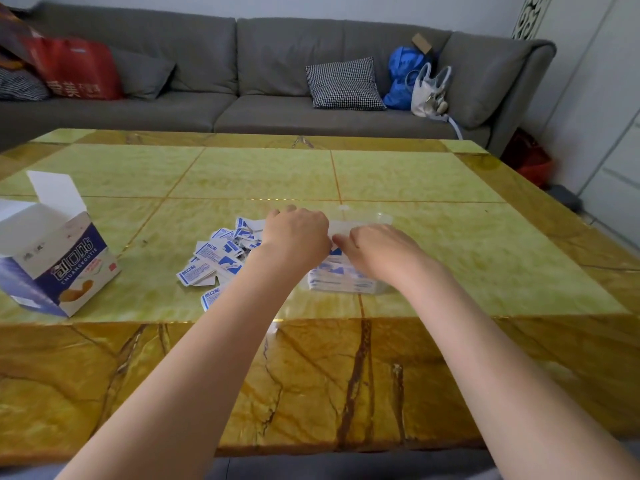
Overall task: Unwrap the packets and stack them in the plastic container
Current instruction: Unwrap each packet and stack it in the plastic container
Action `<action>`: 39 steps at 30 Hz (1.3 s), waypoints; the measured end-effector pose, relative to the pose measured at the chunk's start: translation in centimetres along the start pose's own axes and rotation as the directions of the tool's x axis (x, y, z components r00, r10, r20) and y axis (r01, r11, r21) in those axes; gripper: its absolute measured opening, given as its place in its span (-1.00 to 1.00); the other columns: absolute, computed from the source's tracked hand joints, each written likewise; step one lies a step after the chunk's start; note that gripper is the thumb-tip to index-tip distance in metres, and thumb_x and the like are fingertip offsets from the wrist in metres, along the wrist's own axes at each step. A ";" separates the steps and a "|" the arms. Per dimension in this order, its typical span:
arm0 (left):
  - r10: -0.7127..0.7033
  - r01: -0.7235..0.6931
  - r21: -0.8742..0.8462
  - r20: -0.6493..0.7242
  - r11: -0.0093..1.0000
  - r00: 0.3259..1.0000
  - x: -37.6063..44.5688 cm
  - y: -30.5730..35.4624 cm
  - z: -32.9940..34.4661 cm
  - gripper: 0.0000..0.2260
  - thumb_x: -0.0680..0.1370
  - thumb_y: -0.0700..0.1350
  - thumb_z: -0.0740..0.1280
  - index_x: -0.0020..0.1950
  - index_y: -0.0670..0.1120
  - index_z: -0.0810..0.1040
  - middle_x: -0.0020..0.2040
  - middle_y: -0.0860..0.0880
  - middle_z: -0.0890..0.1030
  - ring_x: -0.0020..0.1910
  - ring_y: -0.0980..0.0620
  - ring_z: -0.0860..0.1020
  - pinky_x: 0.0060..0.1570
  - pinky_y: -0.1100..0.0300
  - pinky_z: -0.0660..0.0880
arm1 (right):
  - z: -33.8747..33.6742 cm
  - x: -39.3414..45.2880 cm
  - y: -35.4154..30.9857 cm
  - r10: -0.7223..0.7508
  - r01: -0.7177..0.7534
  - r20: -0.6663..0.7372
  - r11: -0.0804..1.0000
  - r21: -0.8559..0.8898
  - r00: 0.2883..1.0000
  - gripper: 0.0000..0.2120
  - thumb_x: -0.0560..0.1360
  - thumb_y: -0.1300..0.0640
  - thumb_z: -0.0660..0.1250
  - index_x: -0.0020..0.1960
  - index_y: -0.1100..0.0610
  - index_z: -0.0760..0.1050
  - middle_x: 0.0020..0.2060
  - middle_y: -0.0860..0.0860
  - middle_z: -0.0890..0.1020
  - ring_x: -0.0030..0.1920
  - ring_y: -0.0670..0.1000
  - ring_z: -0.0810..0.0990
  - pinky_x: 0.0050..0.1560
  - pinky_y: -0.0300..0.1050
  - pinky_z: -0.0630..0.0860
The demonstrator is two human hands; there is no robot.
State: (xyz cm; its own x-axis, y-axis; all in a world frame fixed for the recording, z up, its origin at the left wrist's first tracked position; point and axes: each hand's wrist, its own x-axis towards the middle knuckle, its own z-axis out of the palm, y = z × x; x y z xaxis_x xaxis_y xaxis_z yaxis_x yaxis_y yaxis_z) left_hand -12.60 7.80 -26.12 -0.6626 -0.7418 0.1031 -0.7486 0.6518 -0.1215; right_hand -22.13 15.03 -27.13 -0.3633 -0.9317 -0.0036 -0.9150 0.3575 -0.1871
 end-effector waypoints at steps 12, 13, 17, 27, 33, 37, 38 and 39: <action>0.038 -0.038 -0.016 -0.006 0.999 0.999 0.1 -0.2 0.3 -0.76 0.58 -0.11 0.08 0.11 -0.12 0.50 0.10 -0.09 0.55 0.05 -0.09 0.43 0.11 0.07 0.27 | -0.2 0.1 -0.4 0.058 -0.056 0.067 0.998 -0.041 0.996 -0.49 0.61 -0.15 -0.11 -0.25 0.14 0.38 -0.34 0.03 0.42 -0.29 0.04 0.44 -0.40 -0.12 0.26; 0.041 -0.042 -0.034 -0.022 0.999 0.999 0.1 -0.2 0.4 -0.77 0.57 -0.10 0.10 0.10 -0.10 0.51 0.07 -0.08 0.56 -0.03 -0.08 0.42 0.08 0.07 0.25 | -0.3 0.1 -0.4 0.067 -0.065 0.069 0.997 -0.037 0.995 -0.49 0.61 -0.15 -0.11 -0.29 0.14 0.36 -0.34 0.03 0.41 -0.32 0.03 0.43 -0.42 -0.13 0.25; 0.046 -0.049 -0.185 -0.019 0.981 0.999 0.0 -0.5 0.0 -0.74 0.57 -0.05 0.12 0.03 -0.08 0.58 -0.17 -0.01 0.54 -0.16 -0.05 0.44 -0.02 0.09 0.18 | -1.2 -0.1 -0.1 0.085 -0.086 0.020 0.994 0.063 0.996 -0.50 0.61 -0.13 -0.09 -0.10 0.19 0.48 -0.13 0.12 0.54 -0.16 0.10 0.52 -0.23 -0.10 0.41; 0.135 -0.090 -0.253 0.167 0.963 0.977 -1.7 -0.3 -0.7 -0.50 0.61 0.12 -0.03 -0.13 -0.05 0.66 -0.35 0.07 0.53 -0.26 0.07 0.42 0.21 0.04 0.18 | -2.2 -1.0 -0.6 0.019 -0.043 0.086 0.959 0.281 0.996 -0.46 0.62 -0.11 -0.10 0.17 0.21 0.52 0.17 0.18 0.54 0.15 0.14 0.51 0.14 0.00 0.40; 0.150 -0.102 -0.264 0.169 0.959 0.974 -1.6 -0.1 -0.6 -0.48 0.61 0.13 -0.05 -0.18 -0.04 0.63 -0.43 0.08 0.46 -0.37 0.15 0.38 0.19 0.03 0.19 | -2.4 -1.0 -1.0 -0.010 -0.020 0.105 0.959 0.282 0.994 -0.49 0.63 -0.08 -0.12 0.16 0.18 0.49 0.16 0.19 0.52 0.08 0.11 0.49 0.09 -0.05 0.36; 0.121 -0.107 -0.258 0.039 0.960 0.992 -0.7 -0.7 -1.0 -0.52 0.61 0.11 -0.01 -0.09 -0.11 0.63 -0.24 -0.02 0.63 -0.17 -0.01 0.56 0.19 0.04 0.21 | -3.5 -0.7 0.2 0.044 -0.029 -0.052 0.967 0.254 0.998 -0.42 0.61 -0.13 -0.10 0.05 0.25 0.55 0.01 0.17 0.62 -0.15 0.06 0.58 -0.08 -0.10 0.38; 0.102 -0.101 -0.258 -0.007 0.961 0.995 -0.5 -1.0 -1.1 -0.53 0.61 0.11 0.00 -0.05 -0.11 0.63 -0.15 -0.03 0.66 -0.09 -0.03 0.58 0.18 0.04 0.21 | -3.9 -0.7 0.6 0.070 -0.049 -0.078 0.968 0.244 0.995 -0.42 0.61 -0.14 -0.09 0.06 0.25 0.55 -0.05 0.17 0.63 -0.26 0.06 0.60 -0.13 -0.11 0.41; 0.081 -0.089 -0.247 -0.045 0.965 0.996 -0.3 -1.2 -1.2 -0.52 0.61 0.12 -0.01 -0.03 -0.12 0.62 -0.11 -0.04 0.67 -0.05 -0.04 0.58 0.18 0.03 0.21 | -4.2 -0.8 0.9 0.099 -0.079 -0.077 0.969 0.235 0.992 -0.42 0.60 -0.15 -0.10 0.10 0.24 0.53 -0.06 0.15 0.63 -0.36 0.05 0.61 -0.12 -0.10 0.42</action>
State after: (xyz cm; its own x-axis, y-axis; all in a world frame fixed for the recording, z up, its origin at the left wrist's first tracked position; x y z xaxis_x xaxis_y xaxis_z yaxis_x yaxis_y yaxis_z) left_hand -11.53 7.41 -24.85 -0.7212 -0.6790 0.1370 -0.6688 0.7341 0.1175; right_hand -23.43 16.38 -23.17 -0.4647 -0.8839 0.0532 -0.8165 0.4044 -0.4121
